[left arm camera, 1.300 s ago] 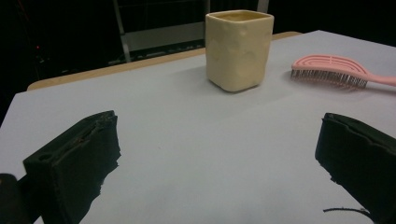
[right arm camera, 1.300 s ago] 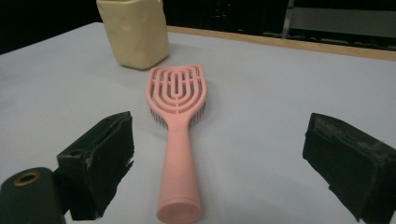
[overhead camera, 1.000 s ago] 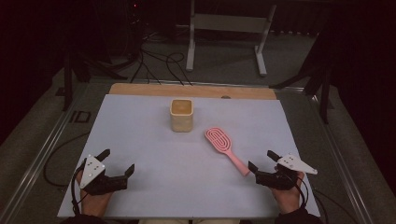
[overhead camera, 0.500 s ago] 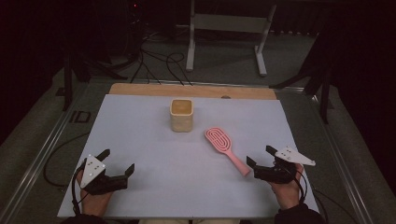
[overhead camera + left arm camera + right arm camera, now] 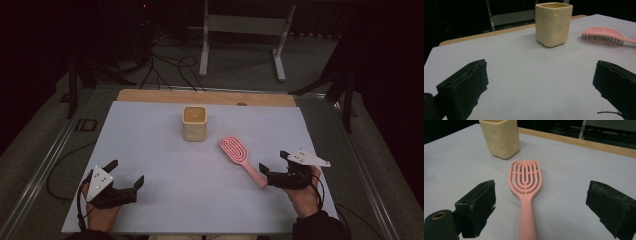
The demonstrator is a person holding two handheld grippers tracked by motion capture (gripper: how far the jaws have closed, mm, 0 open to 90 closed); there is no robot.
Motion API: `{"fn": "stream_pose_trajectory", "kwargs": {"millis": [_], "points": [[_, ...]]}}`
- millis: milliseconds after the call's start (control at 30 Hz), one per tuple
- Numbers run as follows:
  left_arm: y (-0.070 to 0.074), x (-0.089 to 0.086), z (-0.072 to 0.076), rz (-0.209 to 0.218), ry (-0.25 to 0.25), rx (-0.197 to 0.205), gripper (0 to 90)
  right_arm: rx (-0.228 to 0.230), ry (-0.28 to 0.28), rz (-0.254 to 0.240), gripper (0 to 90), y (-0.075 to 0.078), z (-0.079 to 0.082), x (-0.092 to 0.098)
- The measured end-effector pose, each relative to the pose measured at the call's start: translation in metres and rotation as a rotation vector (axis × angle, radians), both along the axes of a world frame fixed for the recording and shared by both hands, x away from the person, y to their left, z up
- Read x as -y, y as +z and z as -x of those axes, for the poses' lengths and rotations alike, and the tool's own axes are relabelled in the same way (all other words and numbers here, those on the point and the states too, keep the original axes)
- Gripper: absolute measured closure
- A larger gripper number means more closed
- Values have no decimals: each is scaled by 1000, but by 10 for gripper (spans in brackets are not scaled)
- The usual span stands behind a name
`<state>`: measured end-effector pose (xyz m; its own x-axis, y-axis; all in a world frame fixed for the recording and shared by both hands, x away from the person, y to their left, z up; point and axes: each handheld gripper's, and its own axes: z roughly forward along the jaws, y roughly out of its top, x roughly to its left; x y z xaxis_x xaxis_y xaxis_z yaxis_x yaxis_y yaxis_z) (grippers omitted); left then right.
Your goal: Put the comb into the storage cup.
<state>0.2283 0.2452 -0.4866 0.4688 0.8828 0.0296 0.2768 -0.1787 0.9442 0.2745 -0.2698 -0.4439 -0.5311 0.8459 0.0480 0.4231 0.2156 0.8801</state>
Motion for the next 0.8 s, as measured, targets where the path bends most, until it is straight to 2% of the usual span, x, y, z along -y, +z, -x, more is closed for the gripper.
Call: {"fn": "stream_pose_trajectory", "kwargs": {"millis": [367, 800], "points": [[0, 0, 0, 0, -1, 0, 4, -13, 11, 37, 87, 13, -10, -12], [0, 0, 0, 2, -1, 1, 4, -67, 31, 96, 87, 21, -23, -25]]}}
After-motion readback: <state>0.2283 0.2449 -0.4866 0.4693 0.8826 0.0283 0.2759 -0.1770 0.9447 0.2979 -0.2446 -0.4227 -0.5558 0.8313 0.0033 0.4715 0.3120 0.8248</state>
